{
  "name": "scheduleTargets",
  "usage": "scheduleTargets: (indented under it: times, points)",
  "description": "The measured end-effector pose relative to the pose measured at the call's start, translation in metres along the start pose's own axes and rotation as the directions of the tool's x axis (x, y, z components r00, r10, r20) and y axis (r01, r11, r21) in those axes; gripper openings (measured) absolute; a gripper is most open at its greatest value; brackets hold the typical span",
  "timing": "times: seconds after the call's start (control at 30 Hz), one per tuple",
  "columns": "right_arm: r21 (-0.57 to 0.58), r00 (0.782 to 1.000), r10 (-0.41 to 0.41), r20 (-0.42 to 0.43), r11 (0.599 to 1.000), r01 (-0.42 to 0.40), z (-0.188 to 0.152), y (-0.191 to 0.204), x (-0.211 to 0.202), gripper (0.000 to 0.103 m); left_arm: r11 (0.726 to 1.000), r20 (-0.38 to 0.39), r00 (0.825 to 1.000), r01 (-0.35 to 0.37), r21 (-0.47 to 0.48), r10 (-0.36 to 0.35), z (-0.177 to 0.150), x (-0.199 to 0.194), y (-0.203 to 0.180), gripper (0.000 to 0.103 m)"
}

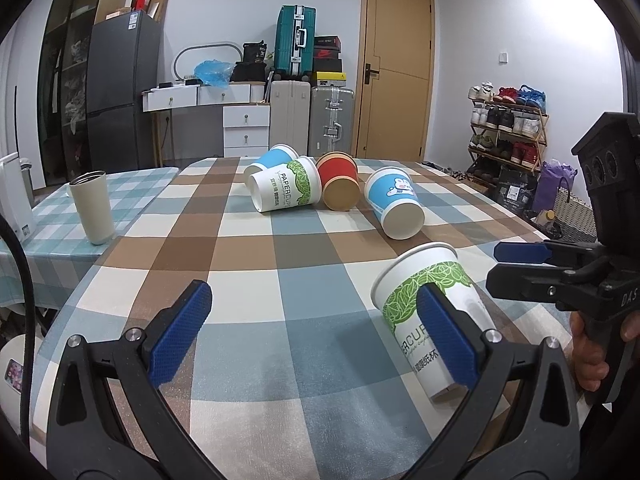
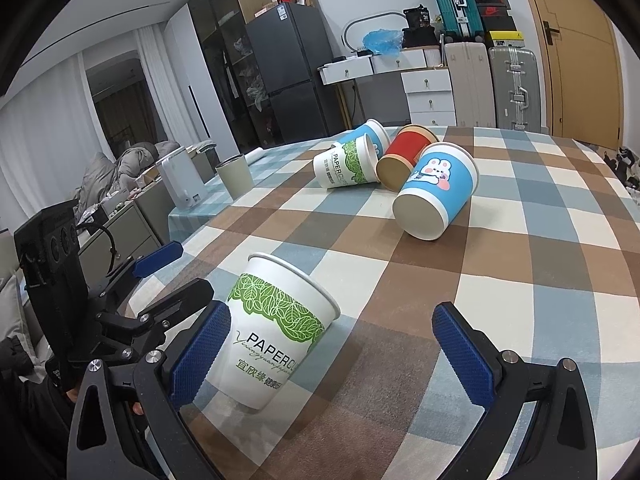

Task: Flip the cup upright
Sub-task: 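Lift the white green-leaf cup with the right tool, then rotate the right tool to turn the cup's base down, rim up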

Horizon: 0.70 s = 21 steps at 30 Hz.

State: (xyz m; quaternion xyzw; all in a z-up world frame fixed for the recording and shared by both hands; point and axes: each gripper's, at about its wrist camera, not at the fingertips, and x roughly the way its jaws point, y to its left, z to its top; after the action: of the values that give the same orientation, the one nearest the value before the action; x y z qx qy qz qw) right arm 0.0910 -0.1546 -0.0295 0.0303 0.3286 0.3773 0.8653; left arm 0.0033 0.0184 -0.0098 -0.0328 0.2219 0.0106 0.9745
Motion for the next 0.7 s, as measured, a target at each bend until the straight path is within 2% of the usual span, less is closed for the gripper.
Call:
scheduleTargets:
  times: [0.33,0.47,0.7]
  points:
    - [0.050,0.995,0.047,-0.085,0.998,-0.042,0.011,0.006,0.015,0.103,1.000,0.002,1.000,0.002,-0.004,-0.002,0.000,0.000,0.000,0.102]
    - [0.081,0.990,0.063,-0.129,0.995,-0.053,0.013,0.004,0.025,0.103,1.000,0.003,1.000,-0.003,-0.004,0.003,0.000,0.000,-0.001,0.102]
    - [0.162,0.971,0.138,-0.195,0.981,-0.107,0.016,-0.001,0.040,0.103,0.999,0.009,1.000,-0.030,-0.014,0.030,-0.001,0.000,0.007,0.102]
